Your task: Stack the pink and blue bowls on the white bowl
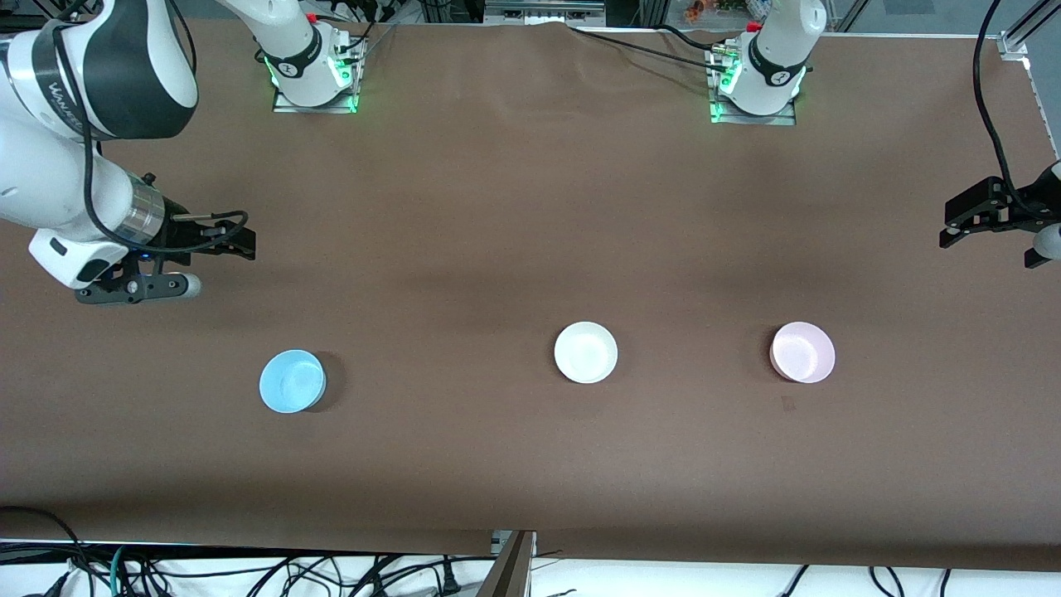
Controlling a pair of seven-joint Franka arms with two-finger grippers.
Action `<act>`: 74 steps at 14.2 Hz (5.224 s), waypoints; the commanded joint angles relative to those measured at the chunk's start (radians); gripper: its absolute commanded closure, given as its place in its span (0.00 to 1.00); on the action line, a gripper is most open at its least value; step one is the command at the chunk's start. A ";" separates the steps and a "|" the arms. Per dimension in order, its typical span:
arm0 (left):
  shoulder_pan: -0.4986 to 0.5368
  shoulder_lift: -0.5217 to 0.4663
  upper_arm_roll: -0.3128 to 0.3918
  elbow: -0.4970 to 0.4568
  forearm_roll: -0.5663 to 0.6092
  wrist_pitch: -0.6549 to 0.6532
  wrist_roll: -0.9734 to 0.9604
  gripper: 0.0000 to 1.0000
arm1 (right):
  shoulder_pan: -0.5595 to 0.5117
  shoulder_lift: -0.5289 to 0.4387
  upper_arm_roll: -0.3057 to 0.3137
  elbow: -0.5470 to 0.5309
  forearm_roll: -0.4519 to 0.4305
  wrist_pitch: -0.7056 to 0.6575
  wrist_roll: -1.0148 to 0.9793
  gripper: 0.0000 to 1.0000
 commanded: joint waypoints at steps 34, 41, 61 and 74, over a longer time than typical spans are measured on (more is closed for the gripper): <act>0.003 0.006 0.000 0.014 0.018 -0.001 0.002 0.00 | -0.004 -0.140 -0.032 -0.065 -0.008 -0.107 -0.011 0.00; 0.055 0.026 0.000 -0.083 -0.019 0.153 0.016 0.00 | -0.010 -0.027 -0.041 -0.143 -0.009 0.137 -0.023 0.00; 0.123 0.313 0.005 -0.272 -0.061 0.471 0.016 0.00 | -0.096 0.507 -0.038 -0.027 0.156 0.633 -0.197 0.21; 0.123 0.268 0.005 -0.662 -0.061 0.937 -0.065 0.00 | -0.122 0.541 -0.039 0.045 0.163 0.579 -0.198 0.71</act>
